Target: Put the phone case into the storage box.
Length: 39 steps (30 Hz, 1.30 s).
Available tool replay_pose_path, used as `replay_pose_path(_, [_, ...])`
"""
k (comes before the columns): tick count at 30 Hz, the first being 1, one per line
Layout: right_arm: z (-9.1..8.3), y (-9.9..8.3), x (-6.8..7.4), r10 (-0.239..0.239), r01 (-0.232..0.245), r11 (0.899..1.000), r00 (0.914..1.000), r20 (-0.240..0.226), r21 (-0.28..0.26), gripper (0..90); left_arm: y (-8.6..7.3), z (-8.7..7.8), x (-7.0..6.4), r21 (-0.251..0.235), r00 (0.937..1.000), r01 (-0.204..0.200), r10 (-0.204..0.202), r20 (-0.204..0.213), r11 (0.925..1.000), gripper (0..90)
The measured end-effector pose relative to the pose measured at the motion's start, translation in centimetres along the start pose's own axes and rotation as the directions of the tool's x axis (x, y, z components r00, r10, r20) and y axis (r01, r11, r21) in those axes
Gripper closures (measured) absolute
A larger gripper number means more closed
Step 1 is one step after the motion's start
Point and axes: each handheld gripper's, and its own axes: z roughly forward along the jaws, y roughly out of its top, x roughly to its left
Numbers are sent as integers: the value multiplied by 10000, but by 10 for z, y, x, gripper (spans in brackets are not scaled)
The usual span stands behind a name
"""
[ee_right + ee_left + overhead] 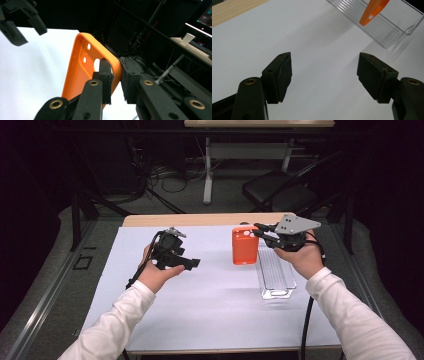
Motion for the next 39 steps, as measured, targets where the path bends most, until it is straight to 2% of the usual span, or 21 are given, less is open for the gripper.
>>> replay_pose_path(4, [-2, 0, -5, -114, 114, 9999, 9999, 93, 31, 799, -1, -1, -1, -186, 9993, 351, -348, 138, 9992, 288])
replay_pose_path(8, [-3, 2, -10, -184, 183, 9998, 9995, 256, 21, 798, -1, -2, -1, -397, 9988, 482, -476, 150, 9980, 282])
replay_pose_path(19, [-7, 1, -30, -485, 467, 9986, 9962, 722, 266, 799, -3, -2, 2, -369, 9988, 460, -452, 208, 9983, 179])
replay_pose_path(27, [-10, -6, -46, -556, 504, 9975, 9922, 1114, 494, 799, -6, 2, 4, -213, 9992, 348, -343, 228, 9992, 162])
replay_pose_path(39, [-8, -23, -62, -609, 483, 9953, 9864, 1528, 845, 799, -6, 3, 2, -165, 9993, 290, -287, 220, 9994, 162])
